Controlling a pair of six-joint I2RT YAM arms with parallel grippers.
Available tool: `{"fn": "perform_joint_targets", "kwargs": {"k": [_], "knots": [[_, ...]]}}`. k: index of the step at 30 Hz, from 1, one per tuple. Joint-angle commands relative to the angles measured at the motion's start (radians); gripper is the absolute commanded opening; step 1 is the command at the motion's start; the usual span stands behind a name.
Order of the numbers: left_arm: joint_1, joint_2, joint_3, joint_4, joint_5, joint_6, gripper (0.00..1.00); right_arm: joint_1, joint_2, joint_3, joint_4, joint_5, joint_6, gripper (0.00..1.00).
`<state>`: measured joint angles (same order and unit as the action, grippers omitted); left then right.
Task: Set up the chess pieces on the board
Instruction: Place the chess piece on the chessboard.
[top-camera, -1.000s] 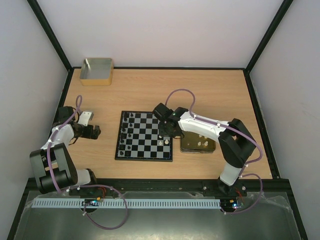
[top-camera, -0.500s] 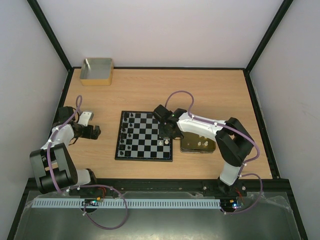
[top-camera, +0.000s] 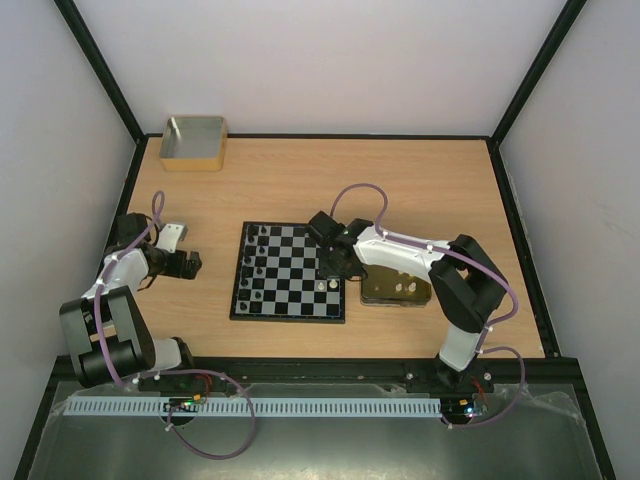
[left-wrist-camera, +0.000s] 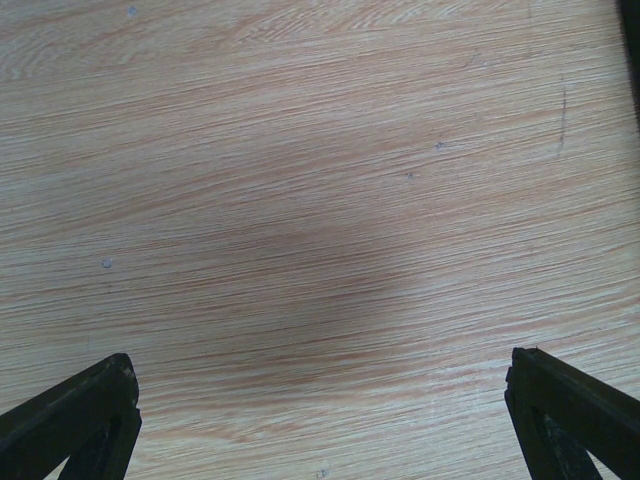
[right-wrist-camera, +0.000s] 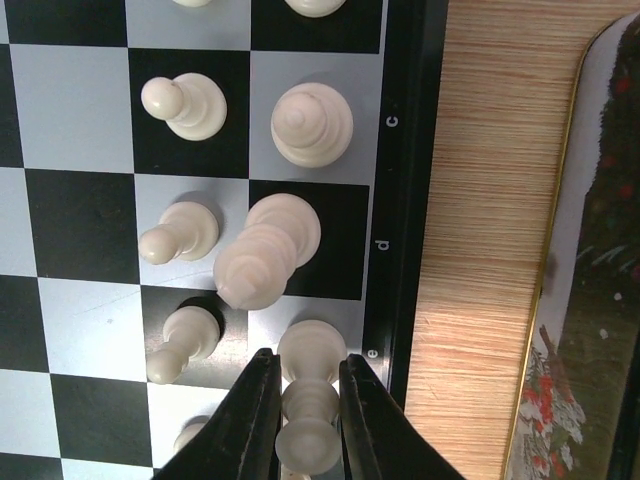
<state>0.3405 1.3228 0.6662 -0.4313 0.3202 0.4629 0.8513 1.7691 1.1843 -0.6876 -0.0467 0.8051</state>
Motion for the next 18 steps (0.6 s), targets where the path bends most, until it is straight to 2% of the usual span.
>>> {"fn": "perform_joint_targets", "kwargs": {"k": [1, 18], "knots": [[-0.004, 0.007, -0.016, 0.002, -0.001, -0.004, 1.0, 0.006, 0.013, -0.006, 0.007, 0.011, 0.001, 0.14], [-0.003, 0.014, -0.014, 0.0, 0.0, 0.0, 0.99, 0.006, 0.017, 0.013, -0.008, -0.002, -0.008, 0.19]]}}
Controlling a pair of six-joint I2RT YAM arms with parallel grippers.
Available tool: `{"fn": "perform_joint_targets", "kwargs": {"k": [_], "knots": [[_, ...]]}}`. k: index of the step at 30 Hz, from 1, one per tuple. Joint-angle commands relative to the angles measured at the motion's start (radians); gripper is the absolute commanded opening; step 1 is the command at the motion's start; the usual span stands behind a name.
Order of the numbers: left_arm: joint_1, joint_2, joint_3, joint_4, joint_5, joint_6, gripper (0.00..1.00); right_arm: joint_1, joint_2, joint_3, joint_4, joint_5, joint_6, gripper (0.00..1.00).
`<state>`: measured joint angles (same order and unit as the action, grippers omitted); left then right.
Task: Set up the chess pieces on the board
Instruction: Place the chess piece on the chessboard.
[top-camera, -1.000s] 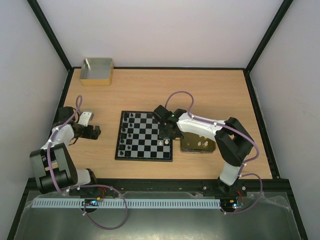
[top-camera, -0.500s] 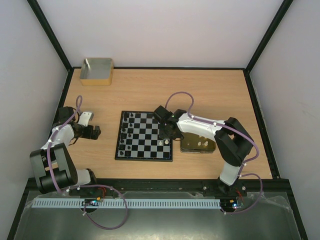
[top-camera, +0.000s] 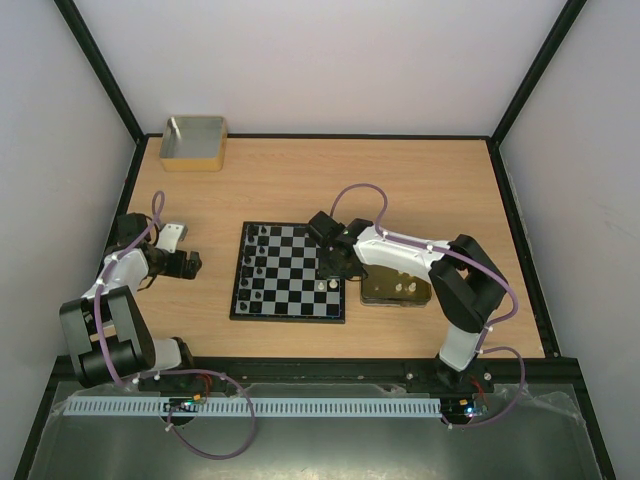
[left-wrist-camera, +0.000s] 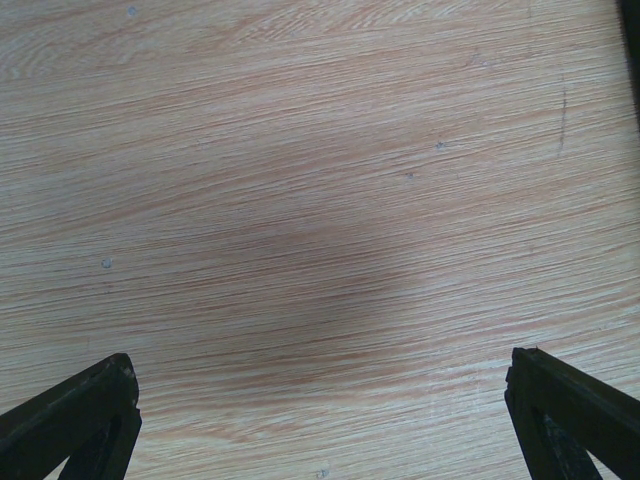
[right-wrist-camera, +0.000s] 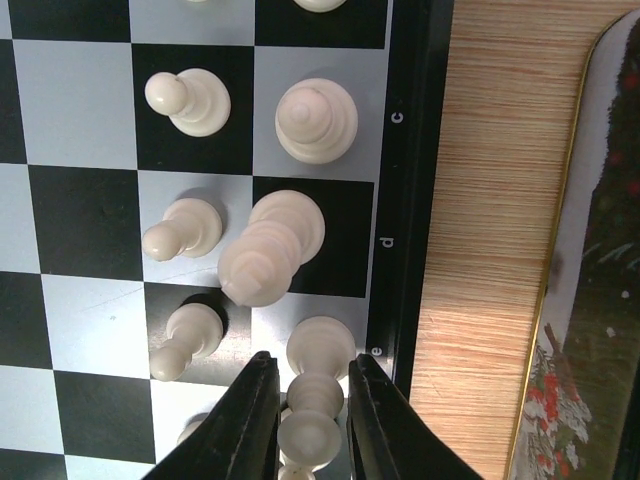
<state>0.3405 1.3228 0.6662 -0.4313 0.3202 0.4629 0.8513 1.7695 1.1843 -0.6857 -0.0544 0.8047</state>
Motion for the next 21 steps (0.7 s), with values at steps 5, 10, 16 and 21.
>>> {"fn": "perform_joint_targets", "kwargs": {"k": [5, 10, 16, 21], "knots": [[-0.003, 0.016, -0.017, 0.004, -0.001, 0.0, 0.99, 0.006, 0.016, 0.021, -0.012, -0.002, -0.011, 0.2], [-0.003, 0.015, -0.014, -0.001, -0.003, 0.003, 1.0, 0.006, 0.02, 0.028, -0.011, -0.01, -0.012, 0.2], [-0.003, 0.012, -0.006, -0.006, -0.009, 0.009, 0.99, 0.006, 0.031, 0.036, -0.011, -0.012, -0.017, 0.2], [-0.004, 0.012, -0.006, -0.01, -0.007, 0.012, 0.99, 0.006, 0.038, 0.04, -0.014, -0.009, -0.019, 0.2]]}}
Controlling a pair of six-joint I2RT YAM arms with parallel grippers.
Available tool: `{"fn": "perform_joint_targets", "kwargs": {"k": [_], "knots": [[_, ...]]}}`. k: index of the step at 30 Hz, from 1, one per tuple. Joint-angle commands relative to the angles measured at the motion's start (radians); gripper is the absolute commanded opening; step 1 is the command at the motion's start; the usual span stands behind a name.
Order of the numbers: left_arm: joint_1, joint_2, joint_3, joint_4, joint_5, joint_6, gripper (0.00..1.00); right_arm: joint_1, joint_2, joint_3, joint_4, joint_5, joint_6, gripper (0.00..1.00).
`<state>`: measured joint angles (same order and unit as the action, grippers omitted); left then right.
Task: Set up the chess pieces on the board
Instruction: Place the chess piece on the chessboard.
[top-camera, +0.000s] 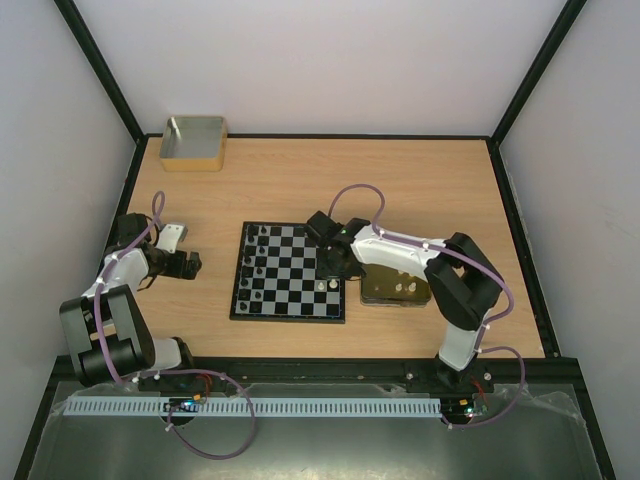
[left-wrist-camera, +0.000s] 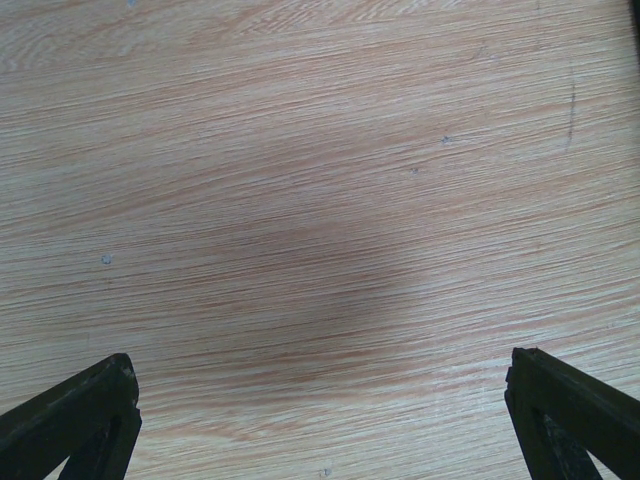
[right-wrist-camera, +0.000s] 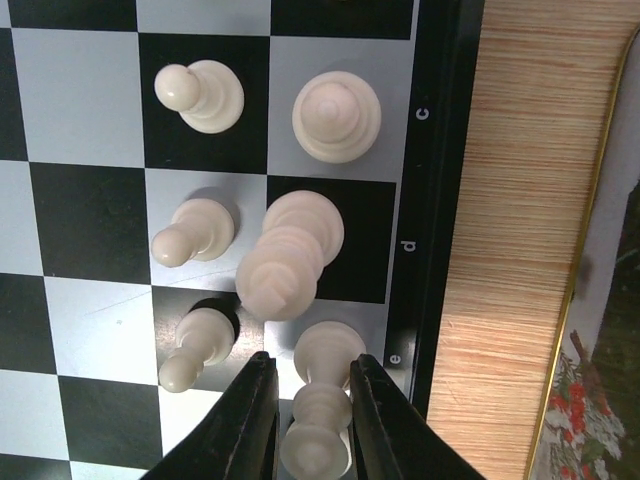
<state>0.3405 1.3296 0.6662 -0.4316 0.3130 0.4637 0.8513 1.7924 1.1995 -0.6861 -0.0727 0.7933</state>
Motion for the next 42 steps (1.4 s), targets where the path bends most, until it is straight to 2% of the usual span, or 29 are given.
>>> {"fn": "perform_joint_targets", "kwargs": {"k": [1, 6, 13, 42], "knots": [[-0.004, 0.005, -0.005, -0.01, 0.002, 0.013, 1.0, 0.006, 0.017, 0.025, -0.014, 0.009, -0.008, 0.2], [-0.004, 0.01, 0.011, -0.024, 0.0, 0.021, 1.0, 0.006, 0.018, 0.049, -0.044, 0.028, -0.017, 0.2], [-0.004, -0.001, 0.007, -0.027, 0.007, 0.019, 1.0, 0.005, 0.002, 0.062, -0.062, 0.029, -0.013, 0.29], [-0.004, -0.023, 0.0, -0.039, 0.015, 0.012, 1.0, 0.005, -0.068, 0.115, -0.15, 0.056, -0.028, 0.32]]}}
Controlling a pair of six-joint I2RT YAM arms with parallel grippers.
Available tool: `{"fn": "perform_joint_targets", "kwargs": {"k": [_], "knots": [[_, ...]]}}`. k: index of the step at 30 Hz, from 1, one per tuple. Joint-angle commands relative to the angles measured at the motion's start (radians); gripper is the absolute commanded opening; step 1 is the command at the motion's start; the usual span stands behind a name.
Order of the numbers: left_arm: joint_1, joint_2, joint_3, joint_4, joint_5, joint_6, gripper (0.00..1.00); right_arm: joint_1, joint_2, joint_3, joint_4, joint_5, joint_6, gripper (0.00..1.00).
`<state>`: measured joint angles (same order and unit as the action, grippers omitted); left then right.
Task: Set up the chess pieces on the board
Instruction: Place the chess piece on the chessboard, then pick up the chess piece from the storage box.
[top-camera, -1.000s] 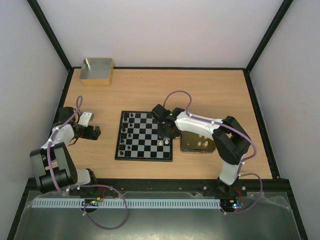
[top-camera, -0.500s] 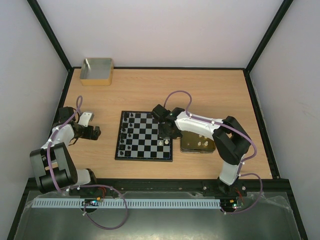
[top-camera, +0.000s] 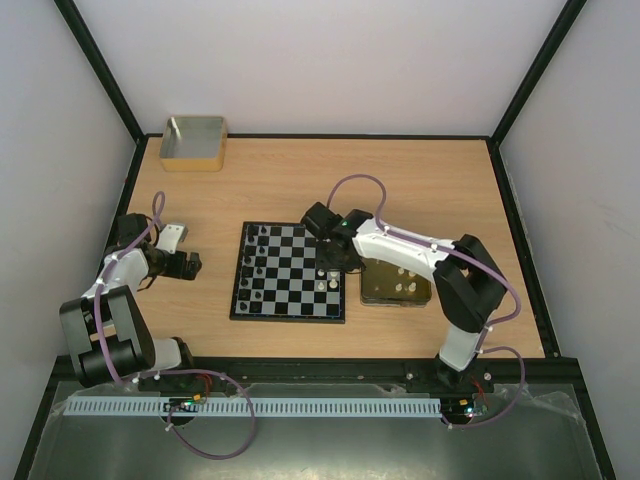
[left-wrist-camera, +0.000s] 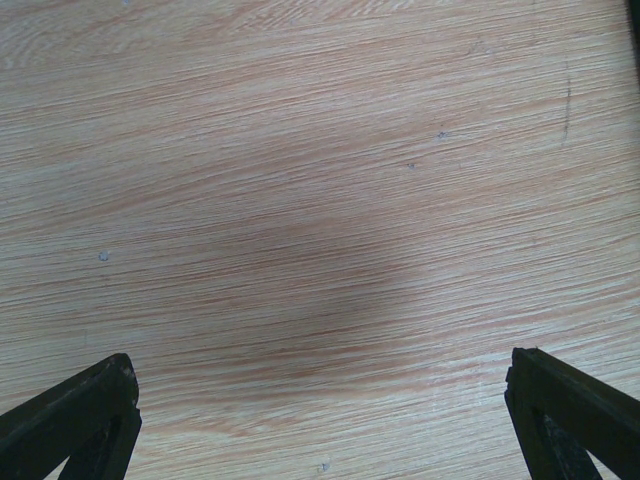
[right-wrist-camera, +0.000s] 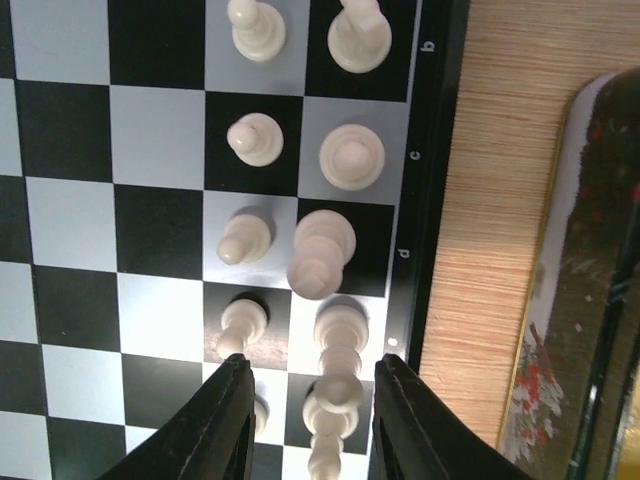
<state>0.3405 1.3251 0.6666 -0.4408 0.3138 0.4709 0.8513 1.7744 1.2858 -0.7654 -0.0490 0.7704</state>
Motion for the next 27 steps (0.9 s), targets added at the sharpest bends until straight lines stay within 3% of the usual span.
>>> {"fn": "perform_joint_targets", "kwargs": {"k": [1, 7, 13, 27], "knots": [[-0.003, -0.02, 0.004, -0.032, 0.014, 0.005, 0.99, 0.005, -0.063, 0.034, -0.082, 0.04, -0.005, 0.32], [-0.003, -0.029, 0.008, -0.041, 0.016, 0.009, 0.99, -0.041, -0.171, 0.025, -0.151, 0.118, 0.002, 0.32], [-0.004, -0.026, 0.031, -0.05, 0.023, 0.008, 0.99, -0.203, -0.305, -0.129, -0.147, 0.154, 0.004, 0.32], [-0.017, 0.036, 0.081, -0.05, 0.033, -0.004, 1.0, -0.448, -0.372, -0.319, -0.094, 0.134, 0.006, 0.3]]}}
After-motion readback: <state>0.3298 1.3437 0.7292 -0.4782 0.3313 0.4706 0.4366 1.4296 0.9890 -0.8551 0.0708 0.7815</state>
